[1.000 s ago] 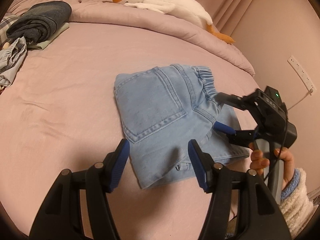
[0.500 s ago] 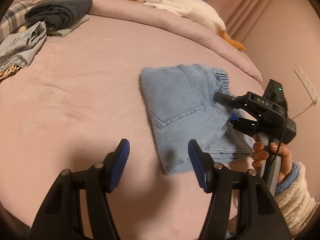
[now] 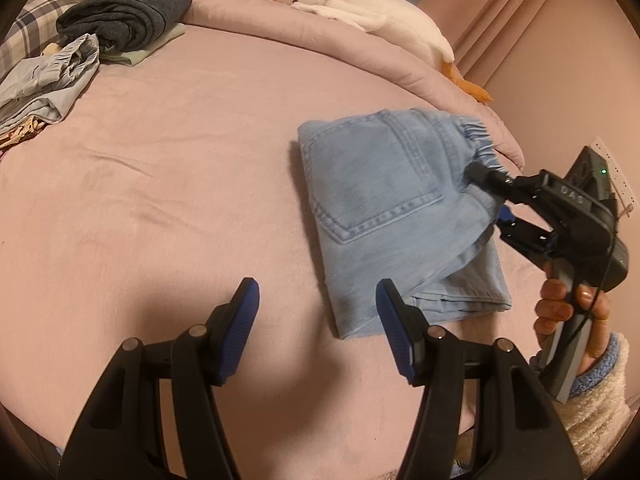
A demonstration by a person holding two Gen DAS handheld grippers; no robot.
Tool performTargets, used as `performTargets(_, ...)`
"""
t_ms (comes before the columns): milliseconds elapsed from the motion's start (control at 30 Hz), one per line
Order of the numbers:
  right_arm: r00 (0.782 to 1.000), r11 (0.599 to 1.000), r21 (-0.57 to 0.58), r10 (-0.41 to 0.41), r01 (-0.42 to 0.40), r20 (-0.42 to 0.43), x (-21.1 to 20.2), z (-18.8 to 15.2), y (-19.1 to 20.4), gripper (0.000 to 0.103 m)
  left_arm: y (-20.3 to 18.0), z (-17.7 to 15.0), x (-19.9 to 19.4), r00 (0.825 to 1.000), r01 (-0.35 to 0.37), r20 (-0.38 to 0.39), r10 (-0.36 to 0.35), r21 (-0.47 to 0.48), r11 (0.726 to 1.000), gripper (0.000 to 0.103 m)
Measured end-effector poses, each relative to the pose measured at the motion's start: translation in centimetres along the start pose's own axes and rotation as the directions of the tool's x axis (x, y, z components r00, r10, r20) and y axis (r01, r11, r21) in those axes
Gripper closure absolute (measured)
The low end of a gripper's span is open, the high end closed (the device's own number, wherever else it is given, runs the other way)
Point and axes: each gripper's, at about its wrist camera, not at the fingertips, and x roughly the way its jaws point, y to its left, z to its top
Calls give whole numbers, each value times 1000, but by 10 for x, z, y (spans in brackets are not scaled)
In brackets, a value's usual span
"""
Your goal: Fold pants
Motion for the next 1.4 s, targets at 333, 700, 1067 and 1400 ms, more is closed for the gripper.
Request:
performTargets(333,995,1000,-14,-12,14,104,-33,4,5,68,4,1,-3,1000,1,9,-1,-31,1000,41)
performTargets(700,980,994,76,-88,75,180,-69,7,-27,68,-8,7,8,1000,12,-29,-12,2,1000,41)
performTargets(1067,976,976,169,-163,137,148,-51,2,-65,68,-12,8,11,999,-7,-42,8,23,1000,41)
performTargets(1400,980,960,241,-170,142,99,-47,-3,-89,67,-20,6,15,999,-7,-50,10,57,998,39)
